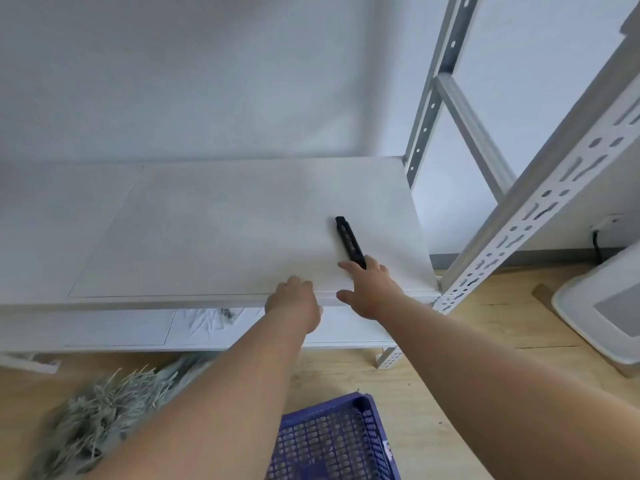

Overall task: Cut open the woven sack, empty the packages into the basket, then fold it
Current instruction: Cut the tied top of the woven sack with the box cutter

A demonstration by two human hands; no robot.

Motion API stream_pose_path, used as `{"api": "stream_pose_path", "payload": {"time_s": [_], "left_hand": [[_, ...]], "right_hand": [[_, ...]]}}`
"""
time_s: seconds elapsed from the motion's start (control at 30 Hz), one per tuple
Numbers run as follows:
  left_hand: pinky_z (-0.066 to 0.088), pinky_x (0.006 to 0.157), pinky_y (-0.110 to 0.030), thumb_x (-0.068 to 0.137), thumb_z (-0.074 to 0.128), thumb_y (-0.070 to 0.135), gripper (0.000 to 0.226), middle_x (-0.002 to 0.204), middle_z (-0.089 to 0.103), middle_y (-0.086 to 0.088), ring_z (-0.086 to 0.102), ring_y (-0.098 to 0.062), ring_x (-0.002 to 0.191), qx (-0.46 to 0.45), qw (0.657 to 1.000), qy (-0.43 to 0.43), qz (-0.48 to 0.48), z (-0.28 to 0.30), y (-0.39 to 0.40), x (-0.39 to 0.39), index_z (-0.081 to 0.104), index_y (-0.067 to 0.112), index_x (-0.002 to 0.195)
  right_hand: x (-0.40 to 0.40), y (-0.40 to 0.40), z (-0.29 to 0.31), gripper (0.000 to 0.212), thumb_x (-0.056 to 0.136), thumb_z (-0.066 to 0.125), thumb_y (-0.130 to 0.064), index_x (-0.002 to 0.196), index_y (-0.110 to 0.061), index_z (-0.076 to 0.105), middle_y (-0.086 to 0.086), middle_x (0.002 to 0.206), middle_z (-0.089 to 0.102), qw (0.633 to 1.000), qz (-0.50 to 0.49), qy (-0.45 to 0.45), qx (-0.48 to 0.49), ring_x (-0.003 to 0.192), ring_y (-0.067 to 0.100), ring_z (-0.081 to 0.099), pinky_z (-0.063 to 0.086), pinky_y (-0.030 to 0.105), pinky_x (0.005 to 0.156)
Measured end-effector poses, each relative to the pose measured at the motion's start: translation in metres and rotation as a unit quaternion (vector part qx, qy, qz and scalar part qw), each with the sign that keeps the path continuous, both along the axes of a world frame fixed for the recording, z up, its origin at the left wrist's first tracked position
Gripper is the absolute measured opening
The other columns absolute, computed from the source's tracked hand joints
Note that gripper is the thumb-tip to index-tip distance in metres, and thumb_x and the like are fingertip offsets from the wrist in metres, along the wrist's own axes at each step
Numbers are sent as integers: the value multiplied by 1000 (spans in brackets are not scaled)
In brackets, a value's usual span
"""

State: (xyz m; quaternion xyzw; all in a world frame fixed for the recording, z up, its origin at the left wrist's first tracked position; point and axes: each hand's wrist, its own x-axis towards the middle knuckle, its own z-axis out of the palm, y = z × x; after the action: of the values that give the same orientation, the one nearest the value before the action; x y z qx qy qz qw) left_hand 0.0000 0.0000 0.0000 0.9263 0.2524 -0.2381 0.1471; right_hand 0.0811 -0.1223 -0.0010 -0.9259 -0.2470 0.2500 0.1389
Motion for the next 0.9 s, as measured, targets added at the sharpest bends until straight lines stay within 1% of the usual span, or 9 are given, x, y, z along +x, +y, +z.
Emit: {"api": "stream_pose_path", "payload": {"time_s": [0.2,0.27,0.4,0.5,0.57,0.63,0.7,0.8,0.9], "left_hand": [[38,106,-38,99,42,39,53,154,24,-2,35,-26,137,12,998,48,-28,6,7,8,32,20,148],[38,105,-38,99,43,41,55,155,23,-1,34,-24,137,11,999,31,-25,3,6,3,32,21,148],[31,112,-38,99,41,45,59,160,18,0,22,-22,144,-63,997,-45,14,-4,6,-12,28,19,150],[35,102,-31,99,43,41,44,143,47,2,44,-19,131,-248,924,-216,192,6,7,-33,48,19,137],[42,93,-32,99,44,37,20,114,60,4,55,-19,110,-338,852,-290,274,16,9,-54,60,27,104],[49,92,-37,100,44,32,20,102,64,3,62,-17,100,-423,791,-300,325,26,20,-76,60,29,88],[52,86,-35,101,47,23,18,97,67,0,65,-17,93,-483,744,-286,363,27,41,-101,60,25,88],[52,69,-26,97,55,21,11,102,71,-1,68,-16,96,-477,766,-253,350,17,81,-142,66,21,99],[48,66,-23,96,58,25,12,98,72,0,68,-14,91,-474,770,-240,355,9,119,-190,68,19,100]], "right_hand": [[6,3,-13,40,95,53,-33,134,-26,44,5,139,34,996,-7,-63,-56,128,26,32,42,35,79],[5,-1,-16,28,95,54,-23,123,-26,56,5,125,45,995,-20,-92,-22,119,26,43,43,33,74],[-17,-6,-16,33,92,58,-20,121,-35,63,-3,120,53,990,-93,-36,102,103,20,56,41,26,72],[-54,-7,-6,32,90,62,-21,117,-37,65,-11,113,53,980,-84,-11,182,89,6,54,36,11,62],[-85,-6,0,32,88,64,-20,114,-38,65,-14,110,53,972,-65,12,225,85,-1,53,35,4,64],[-118,-1,4,34,87,65,-21,114,-41,62,-13,112,54,970,-42,43,236,90,1,56,41,9,73],[-147,13,5,41,86,66,-20,119,-42,55,-8,113,53,972,-19,55,228,92,7,57,49,23,82],[-193,42,4,53,82,67,-13,122,-40,45,-5,114,53,970,-14,69,234,86,7,58,50,23,76],[-242,79,6,56,82,66,-14,124,-40,41,-6,112,54,966,-3,78,246,86,5,58,50,22,74]]}}
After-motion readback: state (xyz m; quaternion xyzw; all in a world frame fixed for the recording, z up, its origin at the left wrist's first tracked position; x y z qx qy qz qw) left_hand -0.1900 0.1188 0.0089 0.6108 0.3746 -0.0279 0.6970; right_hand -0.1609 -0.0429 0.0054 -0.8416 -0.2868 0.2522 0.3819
